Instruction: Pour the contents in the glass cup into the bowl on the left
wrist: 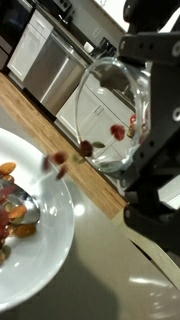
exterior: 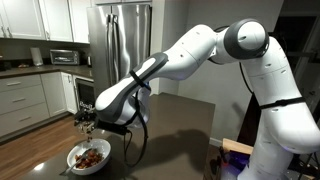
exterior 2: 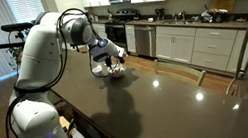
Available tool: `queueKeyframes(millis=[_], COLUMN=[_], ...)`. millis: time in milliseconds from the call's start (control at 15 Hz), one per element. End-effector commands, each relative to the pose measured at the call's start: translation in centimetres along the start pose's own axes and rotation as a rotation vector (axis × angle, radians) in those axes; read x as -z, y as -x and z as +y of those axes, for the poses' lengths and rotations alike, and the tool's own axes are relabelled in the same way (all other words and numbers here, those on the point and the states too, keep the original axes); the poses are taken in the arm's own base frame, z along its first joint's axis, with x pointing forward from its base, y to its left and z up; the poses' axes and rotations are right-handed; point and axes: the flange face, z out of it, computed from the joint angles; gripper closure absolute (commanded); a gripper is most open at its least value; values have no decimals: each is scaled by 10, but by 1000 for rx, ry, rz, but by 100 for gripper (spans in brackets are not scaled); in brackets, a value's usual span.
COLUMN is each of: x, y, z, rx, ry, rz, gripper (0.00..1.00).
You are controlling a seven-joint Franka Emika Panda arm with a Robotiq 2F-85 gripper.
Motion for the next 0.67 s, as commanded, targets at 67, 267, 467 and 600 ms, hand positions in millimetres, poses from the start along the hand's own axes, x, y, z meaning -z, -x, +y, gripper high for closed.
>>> queueKeyframes(millis=[67,267,467,600], x=[14,15,14,13], y=[-3,0,5,9], z=[-12,-11,-7,-5], rx=[3,-2,-12,-15], ry=[-16,-14,-9,-6], rz=[16,8,-4,-13], gripper=[47,47,47,47])
